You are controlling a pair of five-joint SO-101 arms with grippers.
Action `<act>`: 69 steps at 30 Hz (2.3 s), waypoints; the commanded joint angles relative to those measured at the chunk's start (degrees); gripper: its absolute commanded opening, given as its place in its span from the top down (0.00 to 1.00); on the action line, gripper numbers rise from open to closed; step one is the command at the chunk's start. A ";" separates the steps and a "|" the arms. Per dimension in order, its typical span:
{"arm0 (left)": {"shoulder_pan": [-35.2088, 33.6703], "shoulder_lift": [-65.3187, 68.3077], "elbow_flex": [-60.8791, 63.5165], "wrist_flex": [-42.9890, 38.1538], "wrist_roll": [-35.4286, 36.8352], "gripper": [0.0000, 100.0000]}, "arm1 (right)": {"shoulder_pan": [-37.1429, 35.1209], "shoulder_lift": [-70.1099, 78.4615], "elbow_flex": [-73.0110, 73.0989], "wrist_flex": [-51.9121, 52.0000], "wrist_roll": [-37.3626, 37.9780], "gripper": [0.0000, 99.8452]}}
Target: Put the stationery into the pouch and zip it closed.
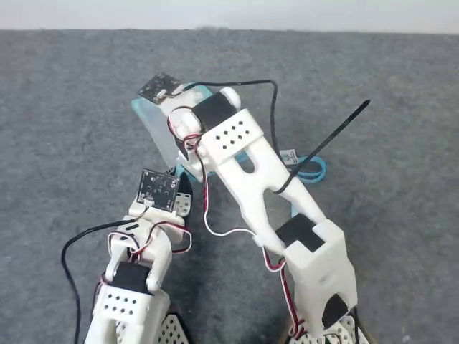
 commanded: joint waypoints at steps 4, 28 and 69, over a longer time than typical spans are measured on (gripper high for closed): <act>1.67 -1.05 -1.19 -0.70 -1.14 0.99 | 6.64 -11.47 -3.52 2.33 -0.44 0.79; -3.96 -1.14 -1.19 -0.88 -3.08 0.99 | 26.15 -41.71 80.62 -31.34 1.76 0.79; -3.96 -1.14 -1.10 -0.79 -3.08 0.99 | 55.60 -41.63 72.53 -39.52 16.18 0.99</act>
